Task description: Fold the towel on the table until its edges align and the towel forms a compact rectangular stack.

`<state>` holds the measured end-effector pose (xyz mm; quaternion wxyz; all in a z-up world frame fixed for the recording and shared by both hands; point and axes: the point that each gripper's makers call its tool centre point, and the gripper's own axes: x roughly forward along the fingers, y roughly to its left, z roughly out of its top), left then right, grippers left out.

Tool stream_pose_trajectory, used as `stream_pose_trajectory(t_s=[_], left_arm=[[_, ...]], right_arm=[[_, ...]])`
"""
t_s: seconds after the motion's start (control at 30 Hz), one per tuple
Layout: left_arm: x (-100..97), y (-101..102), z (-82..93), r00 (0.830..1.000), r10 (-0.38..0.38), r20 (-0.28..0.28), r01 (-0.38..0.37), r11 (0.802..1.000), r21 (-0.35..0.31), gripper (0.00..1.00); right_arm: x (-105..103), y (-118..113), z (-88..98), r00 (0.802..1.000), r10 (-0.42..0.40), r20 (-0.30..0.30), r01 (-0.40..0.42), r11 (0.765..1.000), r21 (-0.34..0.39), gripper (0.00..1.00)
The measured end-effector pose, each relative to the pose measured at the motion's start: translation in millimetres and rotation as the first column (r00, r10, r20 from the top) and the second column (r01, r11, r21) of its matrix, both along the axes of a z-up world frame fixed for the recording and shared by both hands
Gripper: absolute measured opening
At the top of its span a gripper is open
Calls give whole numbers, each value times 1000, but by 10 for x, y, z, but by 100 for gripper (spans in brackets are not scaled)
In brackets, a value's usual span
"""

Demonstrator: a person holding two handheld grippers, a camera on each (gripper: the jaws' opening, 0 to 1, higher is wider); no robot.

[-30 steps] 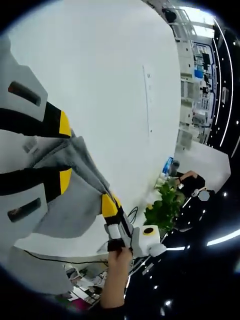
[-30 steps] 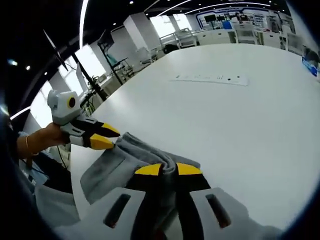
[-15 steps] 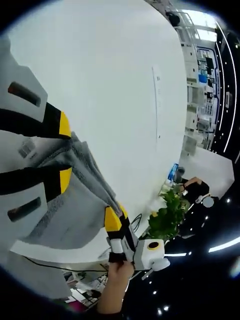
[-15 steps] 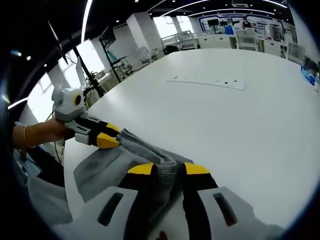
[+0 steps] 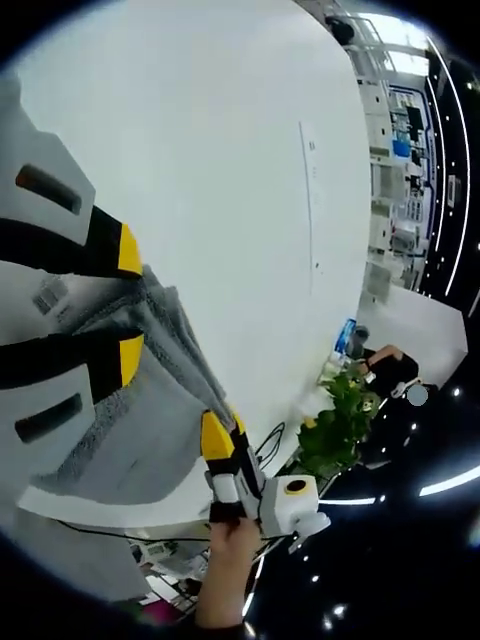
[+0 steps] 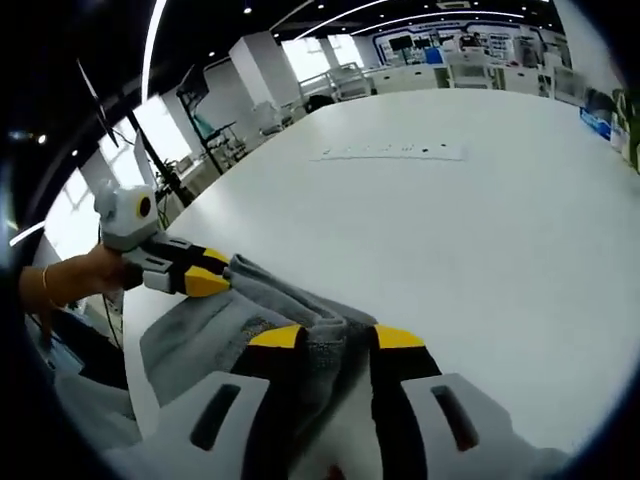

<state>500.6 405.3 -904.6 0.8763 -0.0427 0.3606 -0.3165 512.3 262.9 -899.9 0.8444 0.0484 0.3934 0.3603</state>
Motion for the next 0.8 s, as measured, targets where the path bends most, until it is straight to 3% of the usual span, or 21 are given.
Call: stream_pose_trajectory(t_s=[0.53,0.8], left_arm=[[86,-26,-17,999,-6,33,6,1000,3,18],[246,-30,-34,998,2,58,-2,1000,0,18]], right_arm=[[28,45,-49,1000,-7,24,7,1000,24,16],[247,36,-68,998,-22,54,22,1000,3,15]])
